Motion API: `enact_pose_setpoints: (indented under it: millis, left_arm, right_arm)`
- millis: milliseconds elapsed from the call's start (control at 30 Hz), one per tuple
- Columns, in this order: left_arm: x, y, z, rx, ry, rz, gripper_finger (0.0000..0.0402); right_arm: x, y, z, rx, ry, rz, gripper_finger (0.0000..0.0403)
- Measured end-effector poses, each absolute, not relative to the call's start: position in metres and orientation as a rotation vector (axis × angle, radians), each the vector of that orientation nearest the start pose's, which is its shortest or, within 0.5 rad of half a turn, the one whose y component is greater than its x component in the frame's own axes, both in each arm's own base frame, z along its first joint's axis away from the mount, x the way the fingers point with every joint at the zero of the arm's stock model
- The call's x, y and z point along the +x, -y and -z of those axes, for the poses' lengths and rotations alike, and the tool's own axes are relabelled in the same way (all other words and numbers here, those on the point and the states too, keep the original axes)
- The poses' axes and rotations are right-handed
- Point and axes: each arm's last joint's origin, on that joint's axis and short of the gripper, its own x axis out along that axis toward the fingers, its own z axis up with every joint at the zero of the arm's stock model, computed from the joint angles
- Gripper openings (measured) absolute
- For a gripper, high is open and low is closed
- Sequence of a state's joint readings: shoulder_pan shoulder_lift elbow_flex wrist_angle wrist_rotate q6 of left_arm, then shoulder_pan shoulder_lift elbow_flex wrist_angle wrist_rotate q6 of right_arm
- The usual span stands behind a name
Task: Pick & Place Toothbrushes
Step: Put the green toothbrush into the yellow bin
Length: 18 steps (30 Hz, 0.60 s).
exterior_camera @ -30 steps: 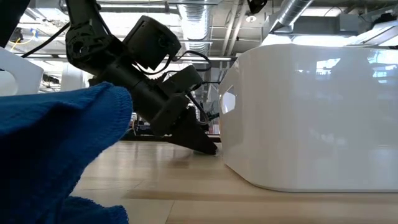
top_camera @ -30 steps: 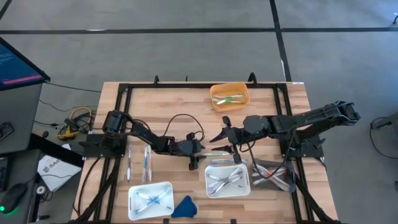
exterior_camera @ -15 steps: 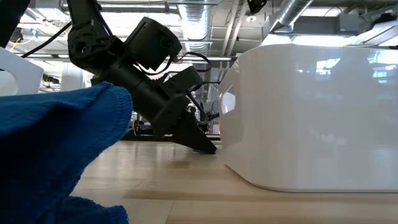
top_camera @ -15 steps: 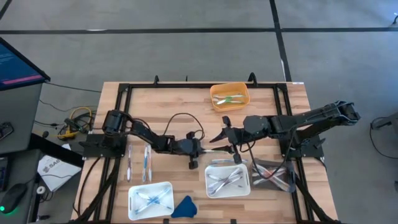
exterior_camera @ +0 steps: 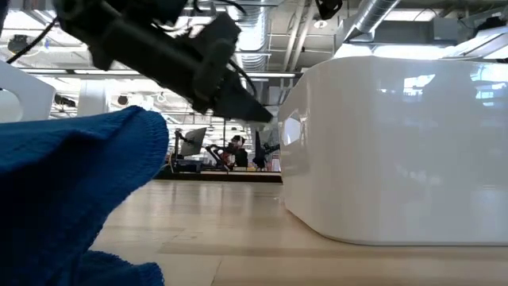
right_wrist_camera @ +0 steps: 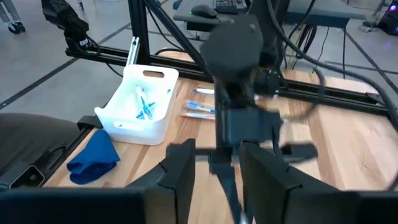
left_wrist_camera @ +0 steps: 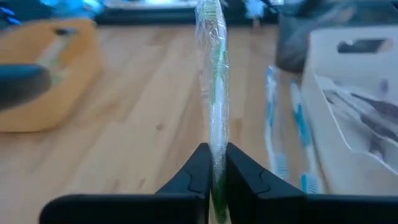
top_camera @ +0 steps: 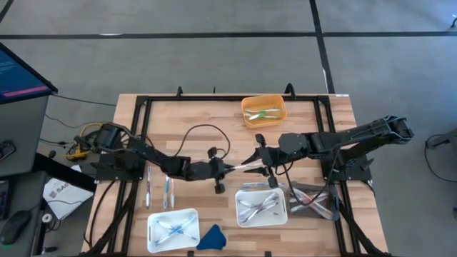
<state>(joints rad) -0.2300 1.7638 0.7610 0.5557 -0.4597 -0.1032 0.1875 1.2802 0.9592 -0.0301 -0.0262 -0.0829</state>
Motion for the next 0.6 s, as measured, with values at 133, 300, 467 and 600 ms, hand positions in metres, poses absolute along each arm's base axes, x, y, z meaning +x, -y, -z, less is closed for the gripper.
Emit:
enact_pose_setpoints:
  millis: [133,300,467,600]
  left_arm:
    - [0.31,0.062,-0.151,0.056,-0.394,-0.364,0.0016]
    - [0.28,0.051,-0.152,-0.028,-0.31,-0.42,0.0016]
    - [0.25,0.045,-0.153,-0.119,-0.101,-0.401,0.0016]
    - [0.23,0.044,-0.153,-0.135,0.028,-0.375,0.0016]
  right_arm:
    - [0.277,-0.053,-0.314,-0.125,-0.275,-0.227,0.0109]
    - [0.263,-0.061,-0.33,-0.156,-0.197,-0.265,0.0088]
    - [0.251,-0.074,-0.34,-0.181,-0.126,-0.323,0.0062]
    - [0.242,-0.078,-0.335,-0.203,-0.014,-0.339,0.0037]
